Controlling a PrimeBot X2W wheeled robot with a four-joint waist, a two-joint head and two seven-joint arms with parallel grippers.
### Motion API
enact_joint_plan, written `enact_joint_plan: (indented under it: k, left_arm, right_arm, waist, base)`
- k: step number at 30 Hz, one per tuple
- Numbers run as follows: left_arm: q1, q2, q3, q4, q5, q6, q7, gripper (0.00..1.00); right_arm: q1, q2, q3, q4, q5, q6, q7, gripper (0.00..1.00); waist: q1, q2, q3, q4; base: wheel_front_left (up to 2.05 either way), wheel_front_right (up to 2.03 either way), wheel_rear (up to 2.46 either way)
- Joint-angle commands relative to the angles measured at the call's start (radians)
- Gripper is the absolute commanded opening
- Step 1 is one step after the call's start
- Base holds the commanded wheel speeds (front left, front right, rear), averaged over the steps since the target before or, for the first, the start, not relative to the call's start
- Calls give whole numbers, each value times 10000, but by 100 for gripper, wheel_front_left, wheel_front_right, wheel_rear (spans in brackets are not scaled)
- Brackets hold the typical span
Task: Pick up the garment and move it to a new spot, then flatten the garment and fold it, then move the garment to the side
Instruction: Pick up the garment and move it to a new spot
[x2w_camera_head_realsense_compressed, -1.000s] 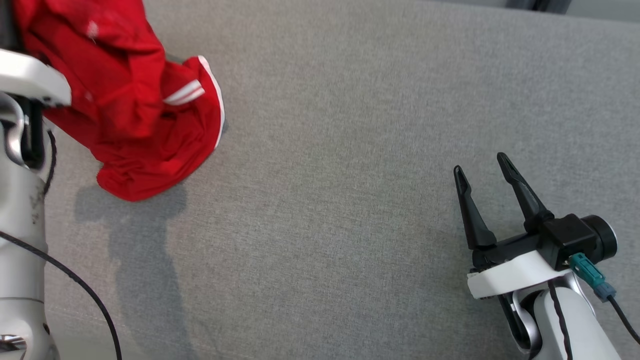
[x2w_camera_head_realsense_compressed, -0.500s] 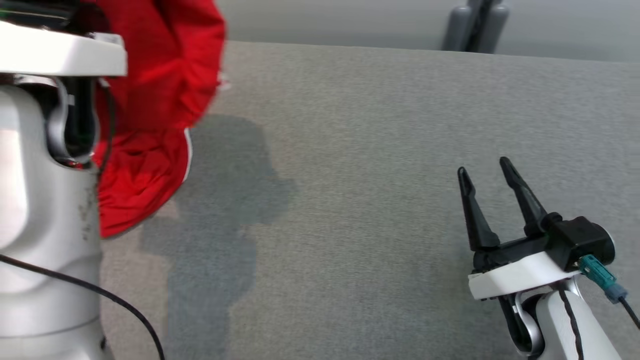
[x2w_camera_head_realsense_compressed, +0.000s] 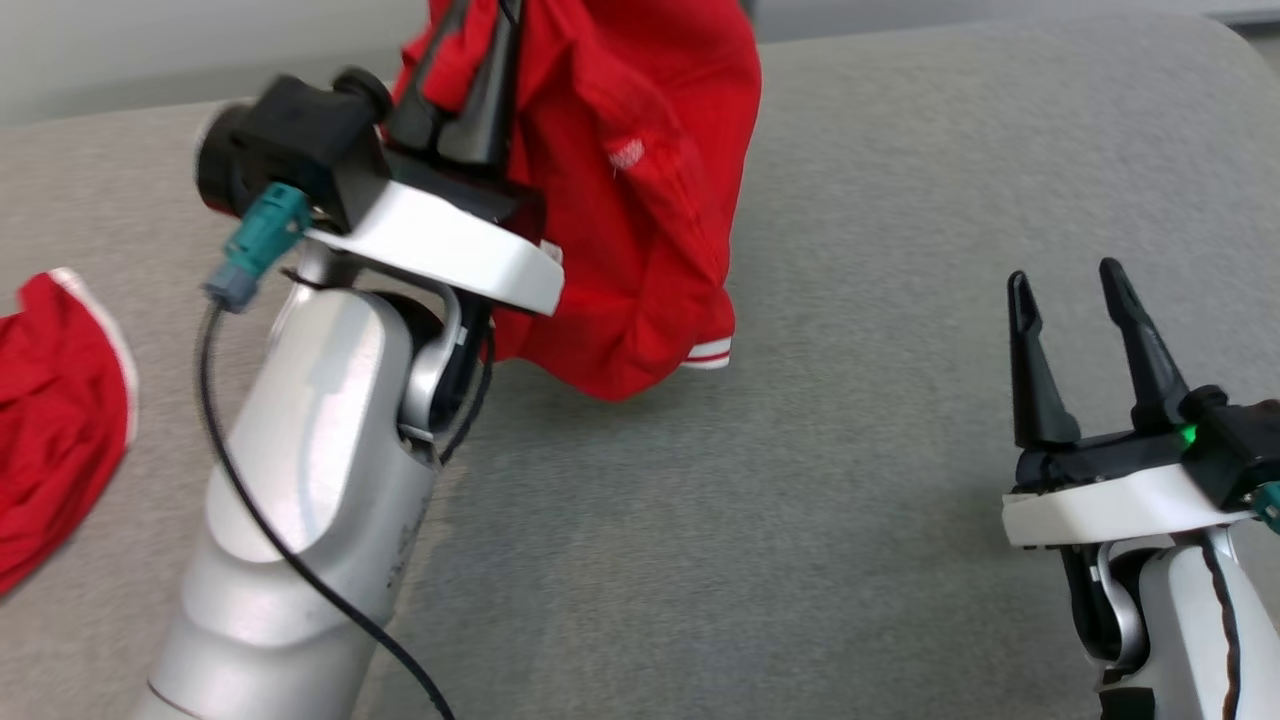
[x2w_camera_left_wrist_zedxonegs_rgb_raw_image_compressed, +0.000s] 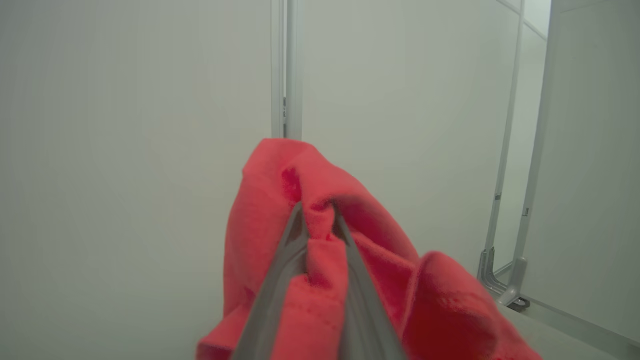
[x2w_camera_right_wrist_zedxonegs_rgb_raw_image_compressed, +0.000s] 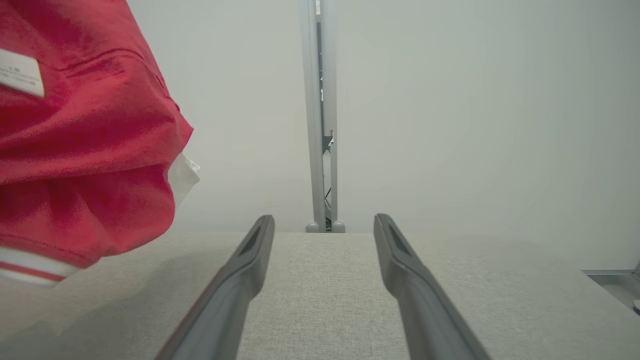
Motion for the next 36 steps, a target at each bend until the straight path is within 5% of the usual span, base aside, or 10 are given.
enact_joint_plan:
  k: [1, 10, 11, 12, 17, 23, 29, 36]
  left_arm:
    - [104, 46, -168, 361, -175, 194, -158, 0]
    - [-142, 33, -2601, 2719, -1412, 696, -1085, 5]
    - [-145, 33, -3005, 2829, -1566, 610, -1108, 78]
    - [-148, 36, -3408, 2936, -1697, 567, -1129, 100]
    - [-235, 43, -4782, 3275, -2222, 527, -1237, 100]
    - [-148, 25, -4941, 3143, -2536, 880, -1354, 100]
    - [768, 511, -3516, 1944, -1642, 1330, -1358, 100]
    - [2827, 1406, -1630, 609, -713, 1304, -1364, 100]
  right_arm:
    - [-139, -44, -97, -95, 76, -3, -12, 100]
    - [-275, -34, -516, -351, 418, -3, -12, 100]
    - [-248, -33, -540, -351, 418, -3, -13, 100]
    - [-219, -34, -575, -348, 410, -3, -12, 100]
    - [-203, -39, -681, -324, 347, -3, -12, 100]
    - [-65, -45, -645, -254, 140, -3, -13, 100]
    - [230, -45, -489, -205, -68, -3, -12, 100]
    - [779, -46, -450, -143, -467, -3, -12, 100]
  waist:
    - [0, -1, 524, -914]
    - [0, -1, 1038, -2164]
    - [0, -1, 1036, -2177]
    - [0, -1, 1025, -2170]
    - [0, -1, 824, -1856]
    - [0, -1, 263, -1104]
    - [0, -1, -419, -267]
    - [0, -1, -1211, 781]
  base:
    - [0, 0, 0]
    - [0, 0, 0]
    - [0, 0, 0]
    - [0, 0, 0]
    - [0, 0, 0]
    - [0, 0, 0]
    - [0, 0, 0]
    - [0, 0, 0]
